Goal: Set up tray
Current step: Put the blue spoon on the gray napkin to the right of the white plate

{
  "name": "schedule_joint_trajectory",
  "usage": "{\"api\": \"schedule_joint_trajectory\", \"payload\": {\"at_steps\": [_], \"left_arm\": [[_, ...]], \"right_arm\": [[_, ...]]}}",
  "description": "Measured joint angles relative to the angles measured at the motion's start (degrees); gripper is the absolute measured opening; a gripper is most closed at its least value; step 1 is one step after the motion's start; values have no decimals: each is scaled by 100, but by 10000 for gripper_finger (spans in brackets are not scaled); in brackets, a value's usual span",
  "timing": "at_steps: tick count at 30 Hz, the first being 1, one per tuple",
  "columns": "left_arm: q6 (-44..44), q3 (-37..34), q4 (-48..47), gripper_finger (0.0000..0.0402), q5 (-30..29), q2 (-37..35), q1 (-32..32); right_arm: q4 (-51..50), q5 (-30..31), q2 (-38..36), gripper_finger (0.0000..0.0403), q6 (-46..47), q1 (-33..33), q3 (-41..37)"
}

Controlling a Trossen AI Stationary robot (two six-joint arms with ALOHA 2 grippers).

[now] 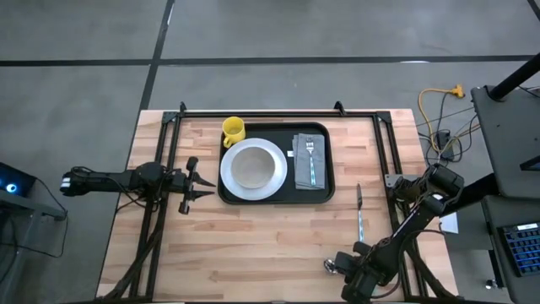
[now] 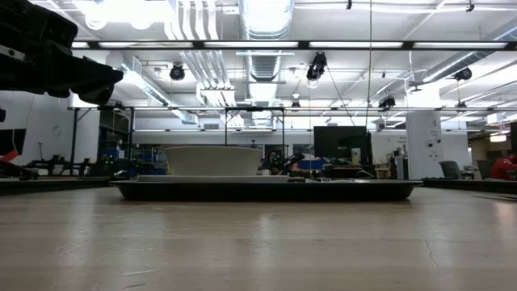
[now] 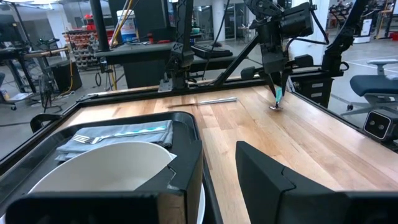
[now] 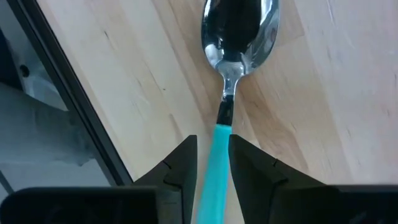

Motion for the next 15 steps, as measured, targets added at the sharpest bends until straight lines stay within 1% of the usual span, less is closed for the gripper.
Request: {"api": "schedule_joint_trajectory", "payload": {"at_steps": [11, 15], "left_arm": [[0, 0, -1, 83, -1, 0, 1], [0, 0, 0, 83, 1, -1, -1]], "right_arm": [[112, 52, 0, 69, 111, 2, -70], [159, 68, 0, 69, 203, 2, -130]]}}
